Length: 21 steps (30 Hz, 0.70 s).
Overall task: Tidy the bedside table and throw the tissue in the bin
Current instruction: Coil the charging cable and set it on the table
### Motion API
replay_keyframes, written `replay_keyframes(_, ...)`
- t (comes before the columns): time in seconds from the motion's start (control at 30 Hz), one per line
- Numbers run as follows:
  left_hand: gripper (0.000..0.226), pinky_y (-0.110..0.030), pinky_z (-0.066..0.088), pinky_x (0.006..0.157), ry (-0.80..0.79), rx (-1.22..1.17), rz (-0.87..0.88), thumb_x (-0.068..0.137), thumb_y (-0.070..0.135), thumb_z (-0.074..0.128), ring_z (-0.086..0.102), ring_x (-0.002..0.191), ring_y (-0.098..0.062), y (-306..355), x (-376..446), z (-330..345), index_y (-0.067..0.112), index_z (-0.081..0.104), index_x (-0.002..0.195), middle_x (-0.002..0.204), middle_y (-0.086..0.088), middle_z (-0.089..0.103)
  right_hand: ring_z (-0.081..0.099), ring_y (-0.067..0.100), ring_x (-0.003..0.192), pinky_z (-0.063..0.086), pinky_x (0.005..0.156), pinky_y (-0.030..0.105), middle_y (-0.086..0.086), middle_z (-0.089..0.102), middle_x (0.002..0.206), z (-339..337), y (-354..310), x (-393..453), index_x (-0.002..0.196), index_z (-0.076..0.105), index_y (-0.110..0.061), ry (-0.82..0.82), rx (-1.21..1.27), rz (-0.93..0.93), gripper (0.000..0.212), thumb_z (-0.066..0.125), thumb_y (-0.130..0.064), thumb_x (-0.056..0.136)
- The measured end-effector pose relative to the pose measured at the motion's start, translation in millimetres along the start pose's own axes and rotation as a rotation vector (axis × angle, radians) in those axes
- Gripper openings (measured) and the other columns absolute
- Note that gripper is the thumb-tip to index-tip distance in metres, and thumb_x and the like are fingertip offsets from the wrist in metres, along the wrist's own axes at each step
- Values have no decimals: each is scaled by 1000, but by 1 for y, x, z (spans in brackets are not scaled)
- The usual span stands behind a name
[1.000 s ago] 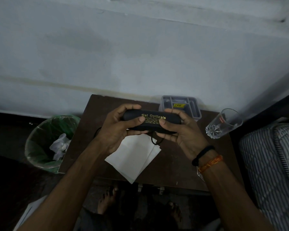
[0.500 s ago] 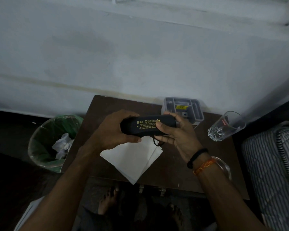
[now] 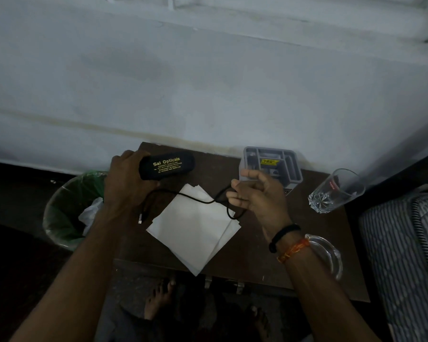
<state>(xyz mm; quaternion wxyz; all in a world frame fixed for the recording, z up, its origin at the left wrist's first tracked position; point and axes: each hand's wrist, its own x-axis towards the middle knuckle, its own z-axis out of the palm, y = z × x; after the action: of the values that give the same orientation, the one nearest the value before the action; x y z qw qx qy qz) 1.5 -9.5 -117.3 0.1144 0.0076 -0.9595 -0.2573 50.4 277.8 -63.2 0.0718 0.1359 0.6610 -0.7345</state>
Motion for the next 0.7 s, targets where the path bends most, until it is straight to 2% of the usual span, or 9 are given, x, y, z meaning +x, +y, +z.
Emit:
replay_keyframes(0.17, 73, -45, 46, 95, -48, -56, -66, 59, 16, 92, 60, 107, -39, -10, 14, 6, 4, 60, 124, 116, -21, 65, 75, 22, 79, 59, 66, 24, 14, 74, 97, 1, 1, 1, 121, 61, -6, -11, -82, -25, 34, 71, -8, 88)
replay_keyframes(0.37, 74, -46, 44, 100, -97, -92, -142, 67, 16, 88, 56, 118, -37, -15, 16, 17, 6, 53, 131, 126, -19, 60, 75, 21, 77, 60, 67, 27, 11, 74, 92, 5, 5, 1, 117, 63, -7, -4, -148, -41, 31, 72, -7, 87)
replay_keyframes(0.6, 74, -47, 44, 102, -117, -142, -154, 74, 14, 83, 53, 123, -38, -13, 18, 24, 8, 45, 137, 133, -19, 57, 75, 21, 78, 61, 70, 31, 7, 75, 89, 4, 9, 0, 113, 65, -8, -2, -227, -62, 26, 72, -10, 88)
replay_keyframes(0.7, 84, -48, 41, 107, -123, -141, -142, 71, 14, 85, 48, 129, -38, -16, 23, 24, 8, 39, 142, 140, -18, 51, 75, 21, 78, 61, 69, 30, 7, 75, 90, 3, 10, 0, 112, 66, -9, 3, -247, -65, 24, 71, -10, 88)
